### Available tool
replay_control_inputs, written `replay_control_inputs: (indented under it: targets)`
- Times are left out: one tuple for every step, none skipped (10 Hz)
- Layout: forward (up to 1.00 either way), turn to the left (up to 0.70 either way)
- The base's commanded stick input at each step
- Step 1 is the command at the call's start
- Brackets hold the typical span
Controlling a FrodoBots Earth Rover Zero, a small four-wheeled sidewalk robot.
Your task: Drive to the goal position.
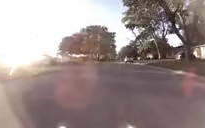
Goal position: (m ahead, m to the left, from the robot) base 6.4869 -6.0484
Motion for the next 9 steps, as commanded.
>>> replay_control_inputs:
  targets:
    - [1.00,-0.34]
    - [1.00,-0.38]
    - [1.00,-0.40]
    - [1.00,-0.40]
    - [1.00,-0.40]
    - [1.00,-0.40]
    - [1.00,-0.40]
    - [1.00,-0.40]
    - [1.00,-0.40]
